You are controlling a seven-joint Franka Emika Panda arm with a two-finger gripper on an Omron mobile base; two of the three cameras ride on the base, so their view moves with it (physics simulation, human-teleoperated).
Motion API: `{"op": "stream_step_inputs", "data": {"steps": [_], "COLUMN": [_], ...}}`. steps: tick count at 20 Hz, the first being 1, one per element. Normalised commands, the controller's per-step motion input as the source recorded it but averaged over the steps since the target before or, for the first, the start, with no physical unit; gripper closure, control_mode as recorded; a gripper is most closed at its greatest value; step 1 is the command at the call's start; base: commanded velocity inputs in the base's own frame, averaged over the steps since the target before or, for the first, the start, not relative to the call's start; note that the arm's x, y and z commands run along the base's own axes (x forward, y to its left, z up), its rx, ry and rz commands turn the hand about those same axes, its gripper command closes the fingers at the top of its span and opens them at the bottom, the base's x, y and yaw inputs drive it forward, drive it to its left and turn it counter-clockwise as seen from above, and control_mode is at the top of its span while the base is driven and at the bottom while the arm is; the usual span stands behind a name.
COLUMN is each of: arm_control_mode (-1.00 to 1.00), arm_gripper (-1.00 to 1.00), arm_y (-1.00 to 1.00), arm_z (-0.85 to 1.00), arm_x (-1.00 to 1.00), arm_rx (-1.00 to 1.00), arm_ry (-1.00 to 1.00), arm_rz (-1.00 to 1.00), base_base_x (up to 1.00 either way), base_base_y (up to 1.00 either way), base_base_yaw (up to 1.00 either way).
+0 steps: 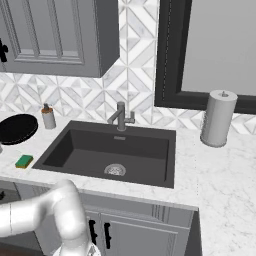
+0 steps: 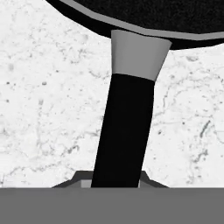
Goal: Pick the pan and sponge and place them into the sink. Then turn on the water.
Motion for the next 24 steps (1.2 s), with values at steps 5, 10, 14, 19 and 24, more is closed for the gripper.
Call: {"op": "stream_step_inputs", "data": {"steps": [5, 10, 14, 19, 24], "arm_control_mode": [-1.0, -1.0, -1.0, -1.0, -1.0], "arm_gripper": [1.0, 1.0, 1.0, 1.0, 1.0], "arm_y": [-0.92, -0.65, -0.52, -0.55, -0.55], "arm_z": [0.43, 0.45, 0.54, 0.57, 0.56], "arm_x": [-0.63, -0.66, -0.47, -0.17, -0.08], "arm_rx": [0.32, 0.16, 0.11, 0.17, 0.21], "arm_ry": [-0.34, -0.16, -0.12, -0.02, 0.06], "arm_rz": [-0.04, -0.09, -0.22, -0.33, -0.38], "base_base_x": [0.0, 0.0, 0.0, 0.0, 0.0], "base_base_y": [0.0, 0.0, 0.0, 0.0, 0.0], "base_base_yaw": [0.0, 0.0, 0.0, 0.0, 0.0]}}
